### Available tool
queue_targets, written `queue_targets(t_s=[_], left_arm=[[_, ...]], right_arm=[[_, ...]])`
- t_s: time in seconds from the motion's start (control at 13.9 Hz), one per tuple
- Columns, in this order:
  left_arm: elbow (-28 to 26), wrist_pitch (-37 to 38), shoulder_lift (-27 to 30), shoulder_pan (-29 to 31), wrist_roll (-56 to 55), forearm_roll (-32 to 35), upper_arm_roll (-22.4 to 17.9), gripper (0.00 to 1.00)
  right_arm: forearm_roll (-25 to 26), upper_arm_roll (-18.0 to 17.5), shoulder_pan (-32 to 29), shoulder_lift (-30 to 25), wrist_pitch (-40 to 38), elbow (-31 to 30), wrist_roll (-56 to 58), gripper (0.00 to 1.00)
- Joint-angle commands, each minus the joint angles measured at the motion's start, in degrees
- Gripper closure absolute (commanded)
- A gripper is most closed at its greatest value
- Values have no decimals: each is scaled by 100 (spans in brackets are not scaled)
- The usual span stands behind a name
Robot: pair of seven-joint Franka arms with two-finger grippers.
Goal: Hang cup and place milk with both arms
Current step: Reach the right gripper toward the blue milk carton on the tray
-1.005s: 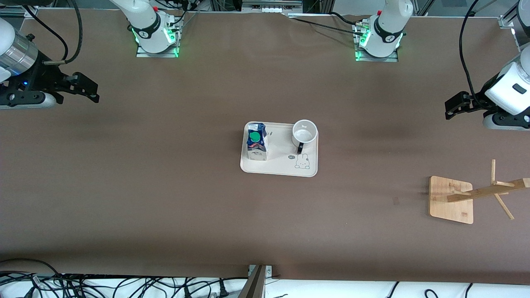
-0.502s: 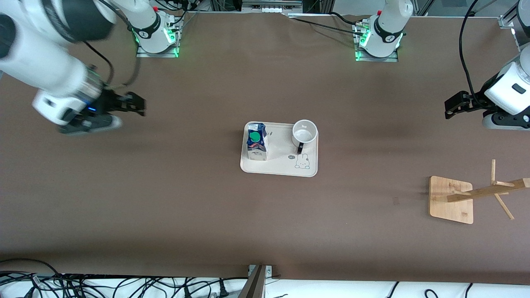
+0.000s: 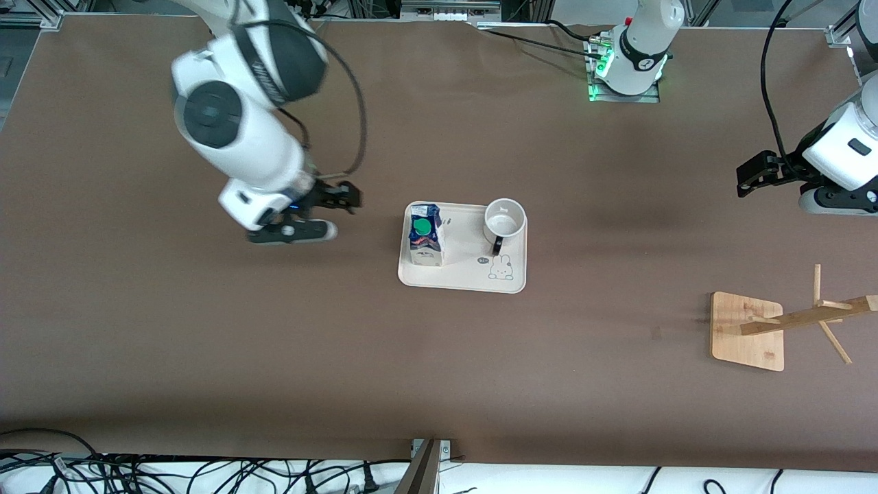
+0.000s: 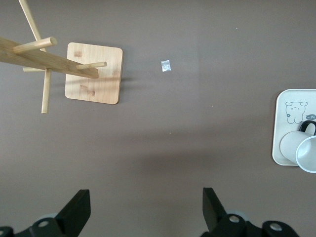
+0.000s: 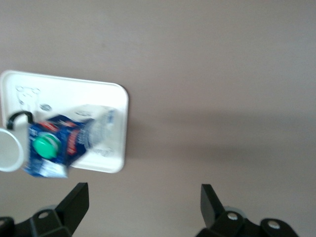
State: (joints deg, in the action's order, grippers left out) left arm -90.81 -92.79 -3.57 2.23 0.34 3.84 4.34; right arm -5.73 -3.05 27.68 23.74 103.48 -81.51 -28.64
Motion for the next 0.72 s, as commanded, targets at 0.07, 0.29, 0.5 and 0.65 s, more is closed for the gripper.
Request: queue_targets(t_s=[0.07, 0.29, 0.5, 0.65], left_arm=[[178, 138, -65, -3, 107, -94, -21, 0], [178, 138, -65, -3, 107, -94, -21, 0], [178, 138, -65, -3, 107, -94, -21, 0], [178, 138, -65, -3, 107, -94, -21, 0]], right_arm=[[-68, 41, 640, 938, 715, 724, -1360, 0], [-42, 41, 1036, 1220, 1209, 706, -1977, 0], [81, 59, 1151, 1282, 1245, 619, -2022, 0], [352, 59, 1248, 1326, 1245, 548, -2048, 0]])
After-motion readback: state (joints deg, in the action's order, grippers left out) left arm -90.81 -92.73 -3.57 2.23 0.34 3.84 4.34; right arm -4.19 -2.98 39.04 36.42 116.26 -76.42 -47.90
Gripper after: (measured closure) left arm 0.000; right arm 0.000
